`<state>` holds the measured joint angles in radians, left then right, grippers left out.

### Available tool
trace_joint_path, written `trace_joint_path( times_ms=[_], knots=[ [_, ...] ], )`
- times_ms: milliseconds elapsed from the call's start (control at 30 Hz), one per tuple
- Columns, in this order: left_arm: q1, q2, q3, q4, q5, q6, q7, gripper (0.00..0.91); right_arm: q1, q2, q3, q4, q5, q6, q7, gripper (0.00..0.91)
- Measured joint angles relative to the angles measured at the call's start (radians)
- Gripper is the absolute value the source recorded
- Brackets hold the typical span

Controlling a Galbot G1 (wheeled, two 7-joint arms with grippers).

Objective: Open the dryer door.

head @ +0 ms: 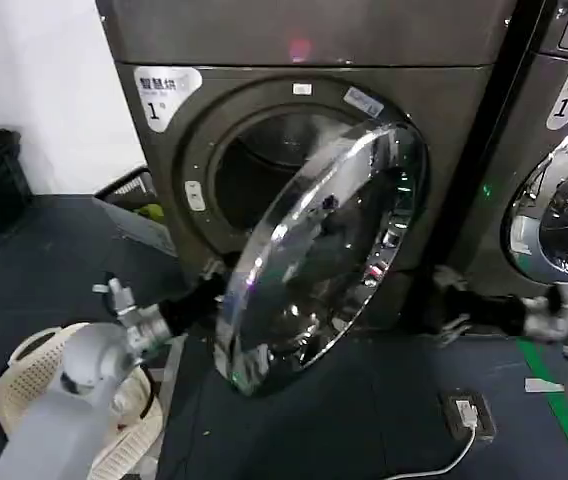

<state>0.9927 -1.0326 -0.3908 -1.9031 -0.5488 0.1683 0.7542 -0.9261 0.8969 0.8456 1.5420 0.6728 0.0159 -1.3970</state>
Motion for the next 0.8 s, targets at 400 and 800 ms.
trace_joint_path(
  times_ms=[400, 800],
  knots=[
    [-0.063, 0.002, 0.209, -0.033, 0.032, -0.024, -0.026, 0.907, -0.233, 0.156, 0.453, 0.177, 0.079, -0.013, 0.662, 0.907],
    [-0.159, -0.047, 0.430, 0.009, 0.008, -0.051, -0.114, 0.907, -0.373, 0.189, 0.739, 0.287, -0.217, -0.103, 1.189, 0.907]
  ],
)
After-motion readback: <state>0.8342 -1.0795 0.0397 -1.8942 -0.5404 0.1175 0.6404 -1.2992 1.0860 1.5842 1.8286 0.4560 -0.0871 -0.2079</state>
